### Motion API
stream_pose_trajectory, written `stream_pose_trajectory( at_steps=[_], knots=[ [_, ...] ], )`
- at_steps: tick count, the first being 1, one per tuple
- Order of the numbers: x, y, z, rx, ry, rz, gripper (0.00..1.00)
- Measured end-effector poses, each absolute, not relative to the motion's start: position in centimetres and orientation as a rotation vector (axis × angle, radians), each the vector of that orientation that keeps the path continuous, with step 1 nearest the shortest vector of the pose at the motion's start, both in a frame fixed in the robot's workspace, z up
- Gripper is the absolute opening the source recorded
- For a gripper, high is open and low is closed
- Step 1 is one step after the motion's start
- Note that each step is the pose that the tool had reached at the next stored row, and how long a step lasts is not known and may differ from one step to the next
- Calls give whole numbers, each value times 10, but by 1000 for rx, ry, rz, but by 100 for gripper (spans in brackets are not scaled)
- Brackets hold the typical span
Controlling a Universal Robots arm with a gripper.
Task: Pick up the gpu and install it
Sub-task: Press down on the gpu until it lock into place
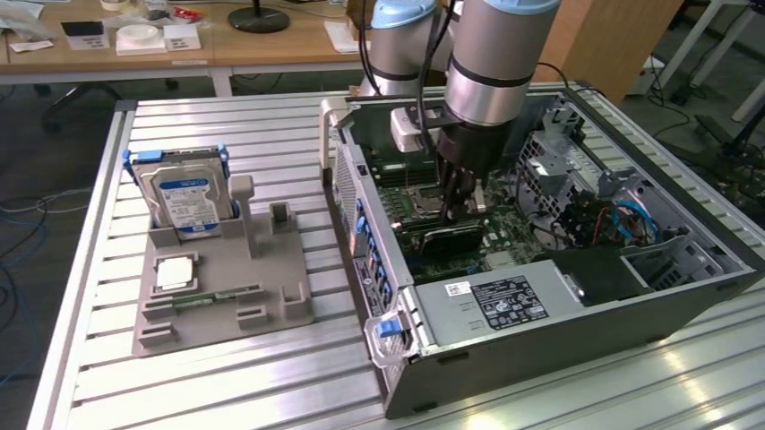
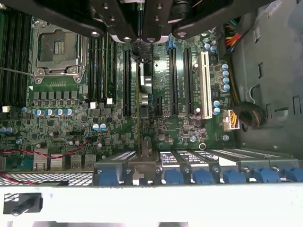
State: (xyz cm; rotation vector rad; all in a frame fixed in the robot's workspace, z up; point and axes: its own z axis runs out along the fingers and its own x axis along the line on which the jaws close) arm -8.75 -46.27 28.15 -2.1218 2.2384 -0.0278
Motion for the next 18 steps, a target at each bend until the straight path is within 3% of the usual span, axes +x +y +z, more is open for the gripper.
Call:
stream_pose_trajectory(
  at_steps=[18],
  knots=[
    [-88,-457,273,-2123,2239,-30,11]
  ],
)
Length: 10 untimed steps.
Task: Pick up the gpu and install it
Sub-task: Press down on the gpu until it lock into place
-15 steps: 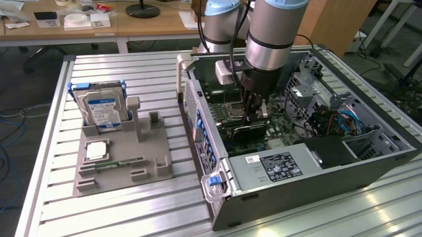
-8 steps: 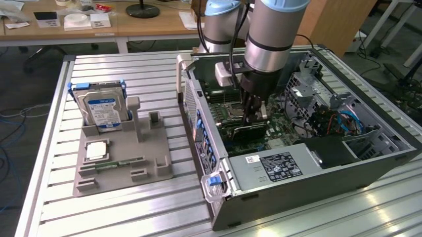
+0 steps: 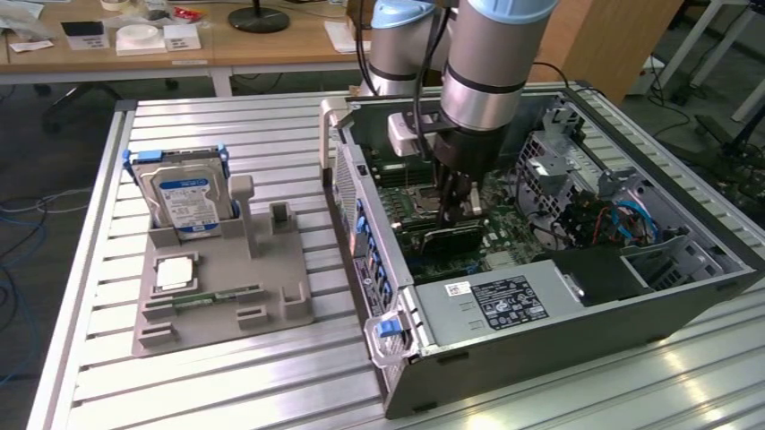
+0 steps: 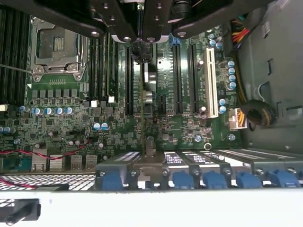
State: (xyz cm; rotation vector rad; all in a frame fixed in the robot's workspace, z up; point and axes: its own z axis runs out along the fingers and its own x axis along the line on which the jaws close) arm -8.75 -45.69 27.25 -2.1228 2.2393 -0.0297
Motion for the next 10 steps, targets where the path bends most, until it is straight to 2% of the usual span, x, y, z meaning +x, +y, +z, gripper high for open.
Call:
stream_pose_trajectory(
  at_steps=[10],
  knots=[
    [-87,-454,270,-2123,2240,-30,11]
  ],
)
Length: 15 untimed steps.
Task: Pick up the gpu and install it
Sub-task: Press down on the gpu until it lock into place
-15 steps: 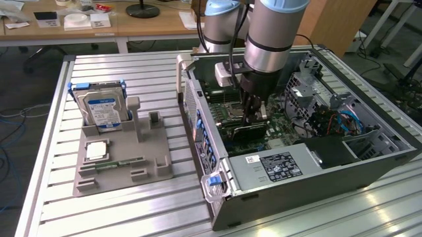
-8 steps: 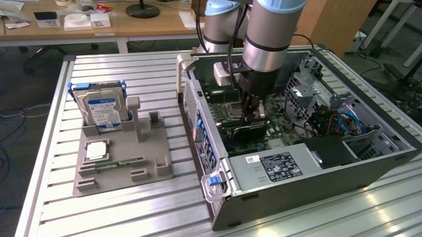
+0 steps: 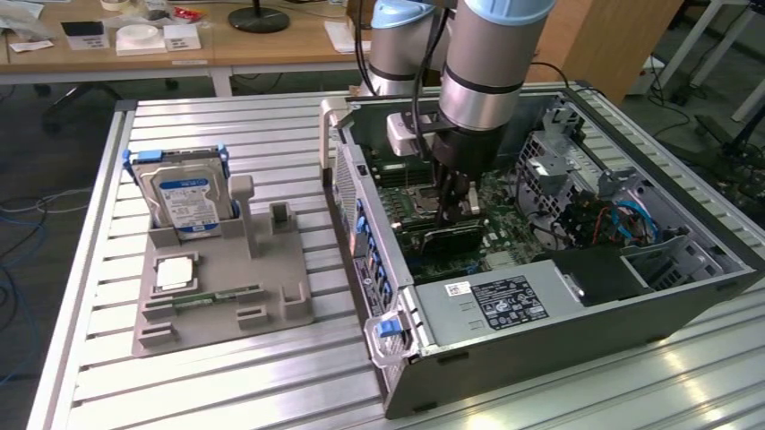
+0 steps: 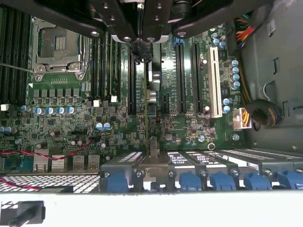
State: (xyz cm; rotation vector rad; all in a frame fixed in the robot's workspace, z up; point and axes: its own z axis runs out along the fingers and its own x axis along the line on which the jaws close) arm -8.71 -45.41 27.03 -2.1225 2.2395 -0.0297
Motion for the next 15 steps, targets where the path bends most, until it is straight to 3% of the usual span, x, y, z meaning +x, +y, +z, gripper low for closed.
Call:
stream_pose_trajectory(
  at_steps=[15],
  knots=[
    [-83,-455,270,-2122,2240,-30,11]
  ],
)
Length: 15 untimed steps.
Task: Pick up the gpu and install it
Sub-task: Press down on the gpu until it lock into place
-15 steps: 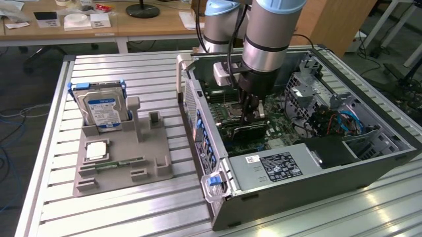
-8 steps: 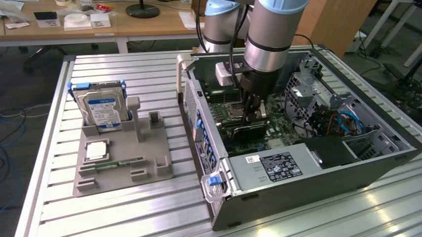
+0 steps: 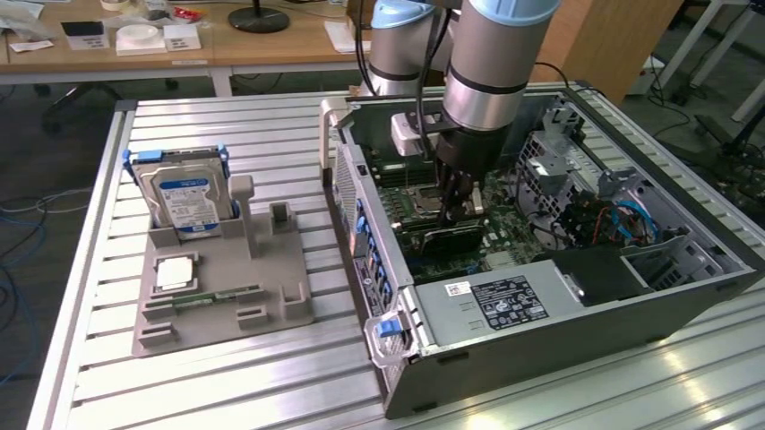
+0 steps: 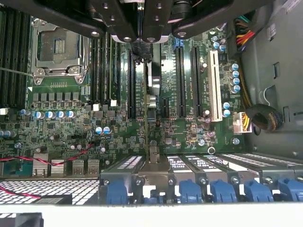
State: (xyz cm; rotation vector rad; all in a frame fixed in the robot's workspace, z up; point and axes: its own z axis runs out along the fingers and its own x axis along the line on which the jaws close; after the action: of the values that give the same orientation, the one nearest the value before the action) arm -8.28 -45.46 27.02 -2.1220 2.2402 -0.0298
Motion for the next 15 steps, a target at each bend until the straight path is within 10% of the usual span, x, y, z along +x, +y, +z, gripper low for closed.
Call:
stream_pose_trajectory(
  at_steps=[15],
  knots=[
    [-83,-455,270,-2122,2240,-30,11]
  ],
)
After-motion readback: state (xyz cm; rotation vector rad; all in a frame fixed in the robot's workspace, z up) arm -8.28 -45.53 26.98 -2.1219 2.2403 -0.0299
